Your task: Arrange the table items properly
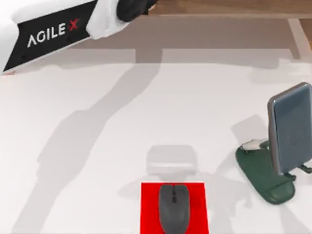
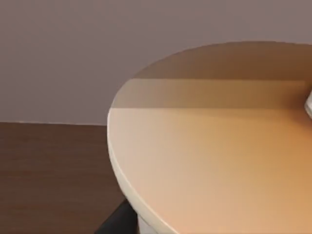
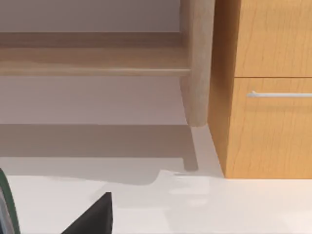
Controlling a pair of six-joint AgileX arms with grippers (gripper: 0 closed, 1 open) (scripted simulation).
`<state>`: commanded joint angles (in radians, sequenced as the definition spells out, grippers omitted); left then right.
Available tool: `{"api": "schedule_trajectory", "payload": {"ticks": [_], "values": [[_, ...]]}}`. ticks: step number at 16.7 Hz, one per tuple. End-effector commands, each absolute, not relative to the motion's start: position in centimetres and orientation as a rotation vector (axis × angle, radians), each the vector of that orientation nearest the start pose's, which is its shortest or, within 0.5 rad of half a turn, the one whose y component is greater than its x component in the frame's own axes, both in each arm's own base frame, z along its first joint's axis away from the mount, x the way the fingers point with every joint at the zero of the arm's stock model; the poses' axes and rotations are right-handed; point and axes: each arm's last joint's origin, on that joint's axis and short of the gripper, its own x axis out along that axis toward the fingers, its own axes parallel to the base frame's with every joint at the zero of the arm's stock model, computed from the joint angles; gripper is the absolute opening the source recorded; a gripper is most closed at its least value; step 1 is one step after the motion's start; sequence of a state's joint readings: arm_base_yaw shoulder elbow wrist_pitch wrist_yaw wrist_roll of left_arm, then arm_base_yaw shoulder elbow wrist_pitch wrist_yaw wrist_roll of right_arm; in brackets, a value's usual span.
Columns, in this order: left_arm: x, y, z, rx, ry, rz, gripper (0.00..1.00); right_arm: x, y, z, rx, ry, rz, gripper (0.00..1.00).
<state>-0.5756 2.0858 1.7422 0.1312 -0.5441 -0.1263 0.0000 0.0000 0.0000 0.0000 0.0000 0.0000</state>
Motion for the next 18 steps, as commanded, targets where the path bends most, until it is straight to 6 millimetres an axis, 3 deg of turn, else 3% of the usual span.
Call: {"api": "schedule_trajectory", "payload": {"ticks": [5,13,17,18], "values": [[42.5,-25.4,28.4,-0.031,0.193,-0.005,0.0,10.6,-0.1,16.0,0.0,0.0,0.0,1.0],[45.4,-26.1,27.5,-0.008,0.15,-0.022,0.0,10.6,-0.1,16.0,0.0,0.0,0.0,1.0],[45.5,-26.1,27.5,-0.008,0.15,-0.023,0.0,10.6,-0.1,16.0,0.0,0.0,0.0,1.0],[45.5,-26.1,27.5,-0.008,0.15,-0.023,0.08,10.6,-0.1,16.0,0.0,0.0,0.0,1.0]]}}
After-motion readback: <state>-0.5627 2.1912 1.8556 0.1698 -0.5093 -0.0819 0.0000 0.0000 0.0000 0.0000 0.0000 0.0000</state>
